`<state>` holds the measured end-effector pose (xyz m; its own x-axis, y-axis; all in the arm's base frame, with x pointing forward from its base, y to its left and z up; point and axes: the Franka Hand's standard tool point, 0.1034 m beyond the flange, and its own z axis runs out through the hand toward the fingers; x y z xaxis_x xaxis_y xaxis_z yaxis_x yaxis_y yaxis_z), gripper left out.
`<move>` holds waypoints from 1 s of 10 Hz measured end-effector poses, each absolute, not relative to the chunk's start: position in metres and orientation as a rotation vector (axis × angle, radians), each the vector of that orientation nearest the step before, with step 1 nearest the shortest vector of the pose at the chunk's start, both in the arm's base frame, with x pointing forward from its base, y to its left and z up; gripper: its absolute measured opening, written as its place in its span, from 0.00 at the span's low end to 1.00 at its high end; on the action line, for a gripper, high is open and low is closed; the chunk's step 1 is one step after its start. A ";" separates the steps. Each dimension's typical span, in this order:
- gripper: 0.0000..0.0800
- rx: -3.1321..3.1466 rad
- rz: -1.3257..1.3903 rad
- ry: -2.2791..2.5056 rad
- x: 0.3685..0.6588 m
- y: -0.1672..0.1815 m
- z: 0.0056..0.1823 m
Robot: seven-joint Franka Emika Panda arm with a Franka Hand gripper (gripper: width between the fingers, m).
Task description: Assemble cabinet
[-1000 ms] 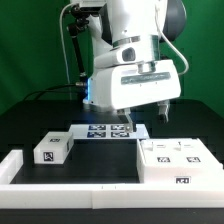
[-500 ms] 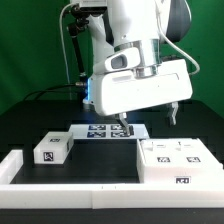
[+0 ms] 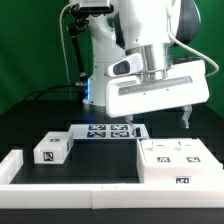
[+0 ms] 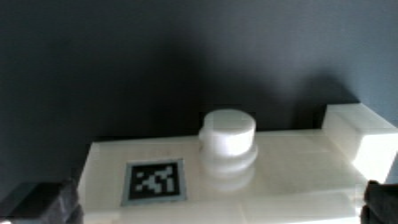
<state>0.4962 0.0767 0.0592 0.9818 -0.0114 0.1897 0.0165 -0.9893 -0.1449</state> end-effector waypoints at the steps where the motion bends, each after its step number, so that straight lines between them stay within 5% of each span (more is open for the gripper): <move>1: 1.00 -3.001 -0.280 -0.005 0.494 0.079 0.056; 4: 1.00 -3.026 -0.319 -0.040 0.491 0.075 0.032; 10: 1.00 -3.025 -0.289 -0.041 0.488 0.076 0.021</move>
Offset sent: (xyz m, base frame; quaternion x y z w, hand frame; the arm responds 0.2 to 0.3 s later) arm -0.0017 -0.0119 -0.0391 -0.0005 0.0401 0.0066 0.9992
